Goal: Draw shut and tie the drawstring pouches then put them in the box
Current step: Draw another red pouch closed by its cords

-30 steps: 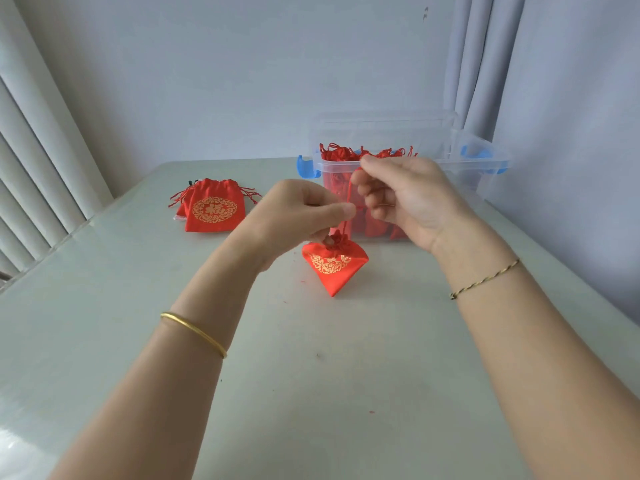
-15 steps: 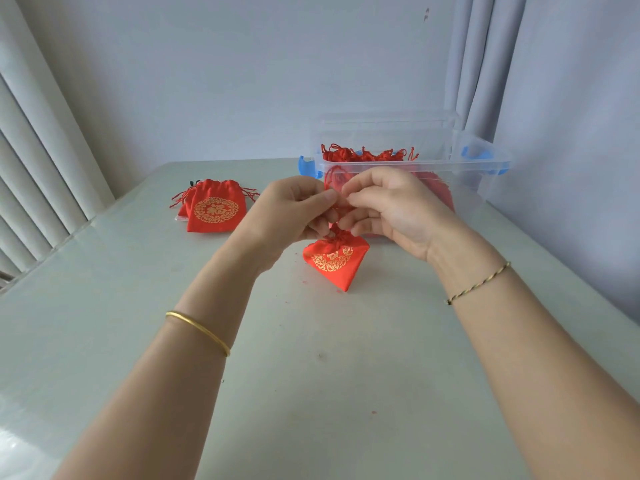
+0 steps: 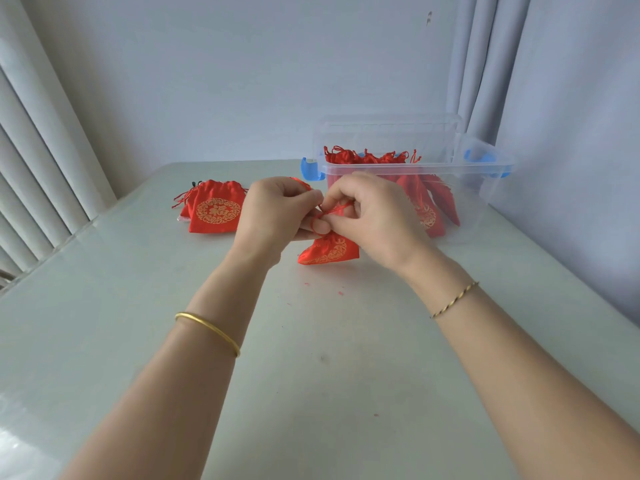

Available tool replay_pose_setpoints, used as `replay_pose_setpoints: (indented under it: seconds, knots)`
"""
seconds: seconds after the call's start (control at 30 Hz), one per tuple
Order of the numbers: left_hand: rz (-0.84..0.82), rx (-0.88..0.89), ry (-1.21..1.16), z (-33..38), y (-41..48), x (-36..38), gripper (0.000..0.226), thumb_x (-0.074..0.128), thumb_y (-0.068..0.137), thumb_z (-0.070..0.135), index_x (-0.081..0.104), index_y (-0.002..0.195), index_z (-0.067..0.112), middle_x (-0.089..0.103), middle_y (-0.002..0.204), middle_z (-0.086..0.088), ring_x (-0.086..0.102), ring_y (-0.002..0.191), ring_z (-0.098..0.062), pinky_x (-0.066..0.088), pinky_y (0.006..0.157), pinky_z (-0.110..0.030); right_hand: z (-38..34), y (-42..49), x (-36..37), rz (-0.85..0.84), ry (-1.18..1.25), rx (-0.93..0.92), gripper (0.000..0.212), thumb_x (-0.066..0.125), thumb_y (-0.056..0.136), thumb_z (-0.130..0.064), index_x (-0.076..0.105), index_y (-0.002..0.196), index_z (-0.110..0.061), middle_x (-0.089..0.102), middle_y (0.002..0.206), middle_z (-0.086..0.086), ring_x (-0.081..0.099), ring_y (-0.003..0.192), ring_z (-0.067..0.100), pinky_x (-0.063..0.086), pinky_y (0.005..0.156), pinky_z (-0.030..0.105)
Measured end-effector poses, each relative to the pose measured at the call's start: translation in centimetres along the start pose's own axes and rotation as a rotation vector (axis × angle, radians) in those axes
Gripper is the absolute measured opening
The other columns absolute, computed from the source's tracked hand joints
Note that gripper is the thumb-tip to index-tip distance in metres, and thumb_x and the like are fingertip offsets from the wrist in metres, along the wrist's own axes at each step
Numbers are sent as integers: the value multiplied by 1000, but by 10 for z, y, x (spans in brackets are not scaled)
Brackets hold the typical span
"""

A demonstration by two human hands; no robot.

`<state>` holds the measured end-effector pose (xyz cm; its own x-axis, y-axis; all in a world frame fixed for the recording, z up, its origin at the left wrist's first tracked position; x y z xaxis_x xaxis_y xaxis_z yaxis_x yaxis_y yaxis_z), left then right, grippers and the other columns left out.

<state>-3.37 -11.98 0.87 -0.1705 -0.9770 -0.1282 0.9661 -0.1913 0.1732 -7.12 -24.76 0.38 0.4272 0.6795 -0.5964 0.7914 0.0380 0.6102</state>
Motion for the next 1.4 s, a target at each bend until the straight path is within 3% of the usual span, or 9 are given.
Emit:
replay_pose_setpoints:
  seconds: [0.1,0.17,0.33,0.43,0.53,0.73,0.93,1.13,1.4]
  knots:
    - [35,8,8,0,1,-3,12,58,85,0,61,74,-2,58,44,0,60,42,-9,54,50,-23,-1,0,4,4,-91,-94,2,65,77,-5,67,78,-5,49,73,-2,47,64,15,38,61,26]
    - [69,19,-16,2,1,-4,5,57,85,0,59,81,1,61,51,-3,62,44,-11,55,50,-25,0,0,5,1,-87,-87,4,63,78,-4,67,76,-6,43,69,-10,46,62,10,36,59,18]
    - [124,99,87,6,0,-7,21,55,87,6,51,107,10,58,89,-5,65,63,-6,59,61,-28,9,2,3,36,205,206,9,68,79,-9,67,70,-11,55,58,-14,49,49,-5,36,53,8]
    - [145,217,162,11,-2,-8,17,55,83,6,54,89,21,57,95,3,63,80,-6,57,68,-23,14,3,1,50,542,447,18,64,82,-4,63,65,-12,51,48,-8,41,36,-1,30,40,11]
    - [88,390,387,16,-7,-3,18,63,77,10,62,77,28,52,99,10,53,93,2,41,76,-7,16,3,-1,36,723,578,17,62,84,-2,60,67,-6,44,47,-1,33,33,2,23,37,16]
    - [110,503,690,9,-9,6,12,72,77,29,71,89,26,43,100,5,38,105,-10,30,82,-17,17,4,-6,9,849,631,18,62,85,-3,60,67,-6,46,44,-3,32,38,5,24,38,17]
    - [93,489,731,6,-5,5,8,70,80,27,70,87,24,47,101,2,42,105,-16,31,81,-21,19,4,-4,-54,929,622,16,60,86,-2,62,71,-7,47,48,-2,35,40,4,29,39,16]
    - [64,489,680,6,-3,3,6,59,87,17,61,83,13,52,78,8,51,77,-16,41,71,-31,28,5,-14,10,613,536,15,64,82,-2,64,70,-10,51,59,3,34,40,6,28,45,21]
    - [43,429,703,1,0,0,8,52,90,11,57,85,7,57,74,1,47,70,-19,36,61,-30,53,3,-18,132,351,507,23,68,81,-6,61,64,-21,54,62,-9,46,52,-3,33,54,16]
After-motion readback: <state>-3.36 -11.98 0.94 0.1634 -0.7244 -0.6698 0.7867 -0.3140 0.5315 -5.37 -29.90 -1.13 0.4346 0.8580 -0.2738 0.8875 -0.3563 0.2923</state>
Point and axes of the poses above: each hand's wrist, its own y-axis towards the middle knuckle, its own x-axis out of the palm, z = x × y, the point moved 1 cm from there along y, towards the middle knuckle
